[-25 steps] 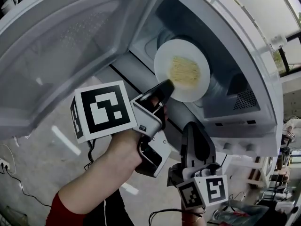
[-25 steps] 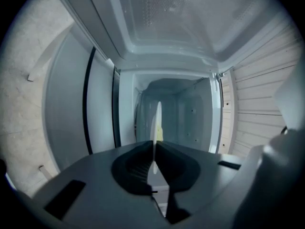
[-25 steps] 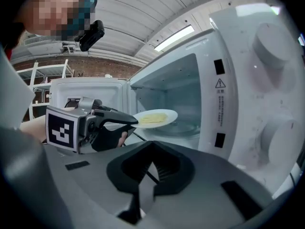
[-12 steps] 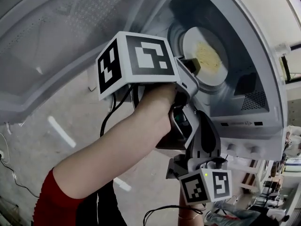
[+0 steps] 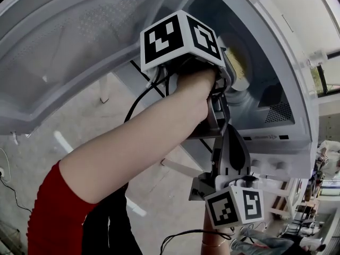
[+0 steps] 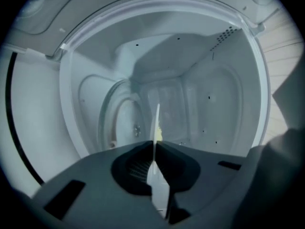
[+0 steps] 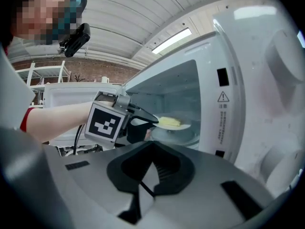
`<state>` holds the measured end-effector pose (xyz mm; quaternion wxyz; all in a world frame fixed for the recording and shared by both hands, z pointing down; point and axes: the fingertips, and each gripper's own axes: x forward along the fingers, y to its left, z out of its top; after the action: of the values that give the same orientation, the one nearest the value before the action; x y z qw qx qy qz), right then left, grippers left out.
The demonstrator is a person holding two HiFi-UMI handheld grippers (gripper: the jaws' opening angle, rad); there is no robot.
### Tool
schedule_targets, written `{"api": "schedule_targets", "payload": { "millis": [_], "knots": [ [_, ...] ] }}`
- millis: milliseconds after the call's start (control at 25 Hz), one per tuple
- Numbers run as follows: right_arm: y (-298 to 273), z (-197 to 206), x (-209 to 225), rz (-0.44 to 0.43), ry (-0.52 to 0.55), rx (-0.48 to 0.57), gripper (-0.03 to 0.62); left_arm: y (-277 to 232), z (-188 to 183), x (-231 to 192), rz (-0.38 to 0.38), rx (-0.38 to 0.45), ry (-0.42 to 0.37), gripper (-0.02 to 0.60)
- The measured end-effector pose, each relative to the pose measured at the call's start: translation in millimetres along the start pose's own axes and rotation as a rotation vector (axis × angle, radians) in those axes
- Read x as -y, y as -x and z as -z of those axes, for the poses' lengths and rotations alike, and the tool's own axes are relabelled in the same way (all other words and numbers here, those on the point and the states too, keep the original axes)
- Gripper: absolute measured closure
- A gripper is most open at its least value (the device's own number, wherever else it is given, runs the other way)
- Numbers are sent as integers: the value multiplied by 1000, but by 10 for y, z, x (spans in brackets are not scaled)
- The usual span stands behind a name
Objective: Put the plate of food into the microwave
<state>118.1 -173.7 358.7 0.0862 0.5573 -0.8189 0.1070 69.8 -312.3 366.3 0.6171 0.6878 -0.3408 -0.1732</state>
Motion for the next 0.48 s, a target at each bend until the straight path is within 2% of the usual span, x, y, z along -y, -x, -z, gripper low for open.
{"api": "schedule_targets", "payload": {
  "millis": [480],
  "knots": [
    [59, -88, 10, -4, 13, 3, 582, -67, -3, -111, -111, -40, -55, 558]
  ]
}}
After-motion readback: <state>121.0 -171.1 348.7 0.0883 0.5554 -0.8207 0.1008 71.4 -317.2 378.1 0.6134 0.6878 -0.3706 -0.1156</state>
